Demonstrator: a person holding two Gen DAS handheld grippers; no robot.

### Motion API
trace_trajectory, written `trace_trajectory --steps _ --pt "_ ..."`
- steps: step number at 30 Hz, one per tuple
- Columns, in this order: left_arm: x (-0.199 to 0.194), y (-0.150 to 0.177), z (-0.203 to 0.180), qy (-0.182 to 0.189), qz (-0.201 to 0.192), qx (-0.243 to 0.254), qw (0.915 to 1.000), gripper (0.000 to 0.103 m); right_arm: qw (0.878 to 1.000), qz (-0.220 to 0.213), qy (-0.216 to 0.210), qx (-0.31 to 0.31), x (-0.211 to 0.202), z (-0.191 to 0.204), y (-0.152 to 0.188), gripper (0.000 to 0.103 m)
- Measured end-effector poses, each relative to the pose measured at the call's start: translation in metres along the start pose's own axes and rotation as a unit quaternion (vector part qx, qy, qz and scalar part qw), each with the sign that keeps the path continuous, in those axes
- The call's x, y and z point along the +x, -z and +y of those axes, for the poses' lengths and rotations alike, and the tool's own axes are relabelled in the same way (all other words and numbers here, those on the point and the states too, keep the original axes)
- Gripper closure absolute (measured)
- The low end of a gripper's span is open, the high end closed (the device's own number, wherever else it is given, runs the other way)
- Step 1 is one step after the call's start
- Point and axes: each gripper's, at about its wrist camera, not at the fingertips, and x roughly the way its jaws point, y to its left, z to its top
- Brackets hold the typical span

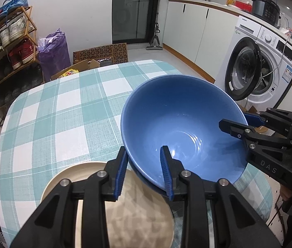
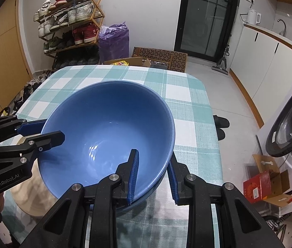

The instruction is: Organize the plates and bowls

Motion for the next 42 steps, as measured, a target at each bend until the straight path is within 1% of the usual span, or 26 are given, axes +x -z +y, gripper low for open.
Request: trace_trajectory --steps 7,13,15,19,27,32,33,36,39,41,42 --pt "0.008 0.004 0.002 -0.003 0.011 0.001 0.9999 0.073 1.0 0.002 -0.002 -0.005 -0.001 0.0 0.002 0.076" --pt "0.008 0.005 0.001 -0.005 0.009 0.007 0.9999 0.073 1.0 0.002 0.002 -0.007 0.001 0.0 0.003 0.075" --pt "0.009 0.006 0.001 -0.007 0.007 0.011 0.9999 0.072 1.0 0.002 0.003 -0.009 0.001 0.002 0.004 0.073" --pt "0.01 0.007 0.0 -0.01 0.007 0.015 0.9998 0.072 1.0 0.0 0.012 -0.021 0.0 0.007 0.006 0.07" --pt "0.012 0.006 0.0 -0.01 0.008 0.017 0.9998 0.068 0.999 0.0 0.029 -0.034 0.003 0.009 0.008 0.07" --pt "0.011 0.007 0.001 -0.006 0.006 0.015 0.9999 0.068 0.999 0.0 0.02 -0.026 0.002 0.002 0.01 0.068" --pt "0.011 0.007 0.001 -0.006 0.006 0.015 0.9999 0.068 0.999 -0.001 0.021 -0.026 0.002 0.0 0.01 0.066" --pt "0.01 0.006 0.002 -0.01 0.003 0.013 0.9999 0.066 1.0 -0.007 0.02 -0.02 -0.001 -0.003 0.009 0.054" --pt "0.008 0.005 0.004 -0.007 0.0 0.006 1.0 0.057 1.0 -0.009 0.018 -0.021 -0.003 -0.004 0.009 0.051" --pt "0.007 0.005 0.005 -0.004 -0.004 0.004 1.0 0.053 1.0 -0.01 0.016 -0.02 -0.004 -0.006 0.01 0.046" --pt "0.006 0.005 0.005 -0.003 -0.004 0.003 1.0 0.051 1.0 -0.011 0.015 -0.018 -0.005 -0.007 0.01 0.041"
